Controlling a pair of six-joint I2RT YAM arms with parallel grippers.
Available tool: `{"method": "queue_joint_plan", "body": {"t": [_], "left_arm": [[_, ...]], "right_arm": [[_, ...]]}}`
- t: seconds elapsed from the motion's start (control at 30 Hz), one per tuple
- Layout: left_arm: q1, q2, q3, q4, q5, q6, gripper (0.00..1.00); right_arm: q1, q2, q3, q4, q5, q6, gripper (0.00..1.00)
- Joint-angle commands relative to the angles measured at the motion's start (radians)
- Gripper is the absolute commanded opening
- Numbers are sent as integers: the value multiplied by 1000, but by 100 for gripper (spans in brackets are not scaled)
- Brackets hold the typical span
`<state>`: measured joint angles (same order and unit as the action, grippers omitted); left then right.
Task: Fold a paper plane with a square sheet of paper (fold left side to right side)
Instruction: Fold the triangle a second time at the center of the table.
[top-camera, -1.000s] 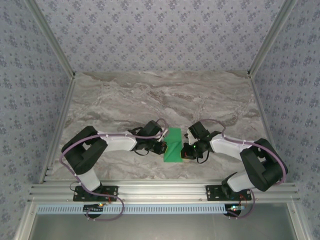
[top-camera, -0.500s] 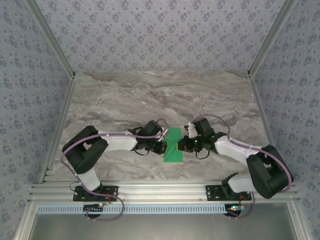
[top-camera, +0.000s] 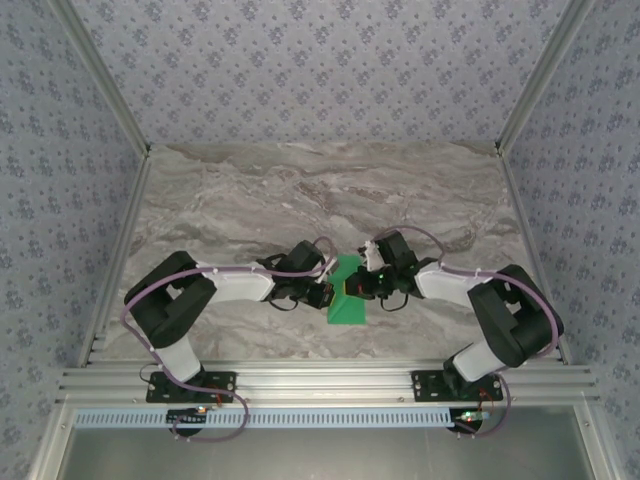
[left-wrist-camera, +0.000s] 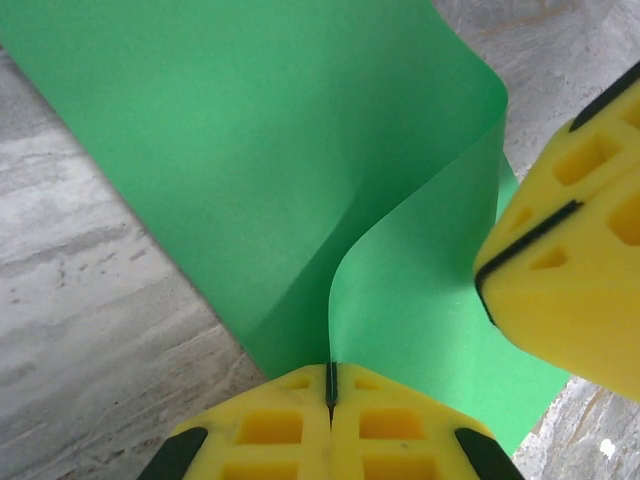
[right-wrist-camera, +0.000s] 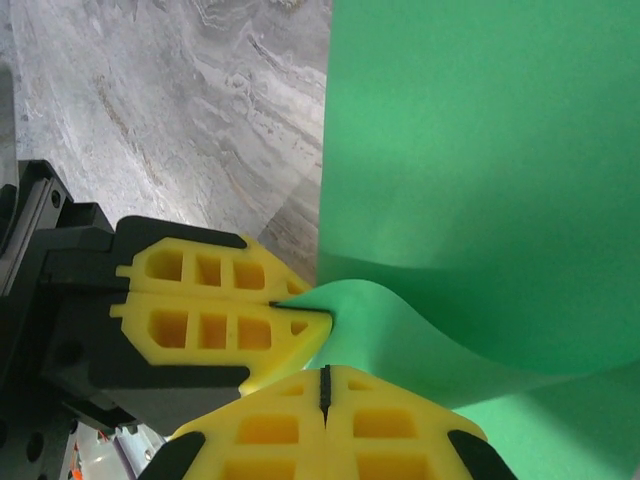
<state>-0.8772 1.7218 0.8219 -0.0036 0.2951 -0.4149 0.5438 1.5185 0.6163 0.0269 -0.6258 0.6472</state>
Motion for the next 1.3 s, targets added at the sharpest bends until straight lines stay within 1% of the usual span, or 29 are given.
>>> {"method": "queue_joint_plan", "body": {"t": [0.0,0.27,0.33,0.57,1.07,1.27], "left_arm": [[2,9,17,-38,-22,22,0],[3,7,19,-54,-43,27,0],[3,9,19,-56,-51,25,0],[3,12,19,-61,-64,27,0],[2,15,29,-56,-48,18,0],[2,-60,34,-84,-65,1,11]], "right_arm": [[8,34,30,13,-12,1,3],[13,82,37,-14,13,-9,3],[12,88,35,-19,20,-46,3],[12,100,33,-47,47,-64,3],[10,122,24,-159,122,-85,2],[10,138,23,-182,140,-87,2]]}}
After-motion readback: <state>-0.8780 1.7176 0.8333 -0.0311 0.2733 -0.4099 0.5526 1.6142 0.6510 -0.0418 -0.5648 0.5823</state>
